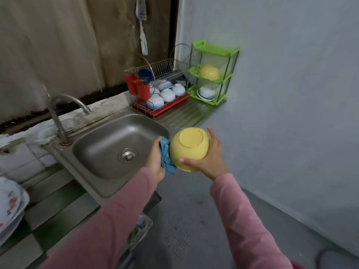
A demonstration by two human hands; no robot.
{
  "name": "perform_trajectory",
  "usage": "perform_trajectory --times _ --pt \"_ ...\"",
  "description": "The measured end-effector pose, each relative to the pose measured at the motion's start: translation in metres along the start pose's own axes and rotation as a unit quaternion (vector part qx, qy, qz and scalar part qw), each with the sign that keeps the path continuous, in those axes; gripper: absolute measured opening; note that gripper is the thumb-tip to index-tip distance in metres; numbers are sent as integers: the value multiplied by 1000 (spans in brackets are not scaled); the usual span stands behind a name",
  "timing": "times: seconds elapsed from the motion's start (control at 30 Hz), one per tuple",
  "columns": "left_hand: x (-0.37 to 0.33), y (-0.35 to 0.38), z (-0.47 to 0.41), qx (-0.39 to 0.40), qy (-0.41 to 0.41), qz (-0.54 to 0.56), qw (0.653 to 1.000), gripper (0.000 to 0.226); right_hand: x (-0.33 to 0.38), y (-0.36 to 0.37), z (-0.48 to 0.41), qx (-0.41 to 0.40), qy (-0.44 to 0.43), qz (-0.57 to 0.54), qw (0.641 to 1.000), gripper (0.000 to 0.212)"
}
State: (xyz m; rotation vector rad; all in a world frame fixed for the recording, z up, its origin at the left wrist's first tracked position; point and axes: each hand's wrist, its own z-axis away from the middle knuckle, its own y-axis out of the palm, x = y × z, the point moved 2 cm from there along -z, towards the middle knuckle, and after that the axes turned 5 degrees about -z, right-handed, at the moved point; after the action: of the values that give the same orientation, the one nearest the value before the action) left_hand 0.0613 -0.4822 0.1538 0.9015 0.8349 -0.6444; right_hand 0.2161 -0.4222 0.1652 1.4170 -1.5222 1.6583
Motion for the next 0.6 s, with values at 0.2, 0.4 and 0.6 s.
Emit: perform_trajectory --times 0.2,0.4,0.6 --pt "19 64 -51 22 -3 -16 1000 47 -50 -59 -27 -20 -20 40 999 138" --pt "25 95 -103 36 -14 -13 999 53 -86 -77 -66 -46 4 25 999 126" --pt "16 120 -184 31 -33 20 999 61 -118 -83 -139 -68 44 -8 997 118"
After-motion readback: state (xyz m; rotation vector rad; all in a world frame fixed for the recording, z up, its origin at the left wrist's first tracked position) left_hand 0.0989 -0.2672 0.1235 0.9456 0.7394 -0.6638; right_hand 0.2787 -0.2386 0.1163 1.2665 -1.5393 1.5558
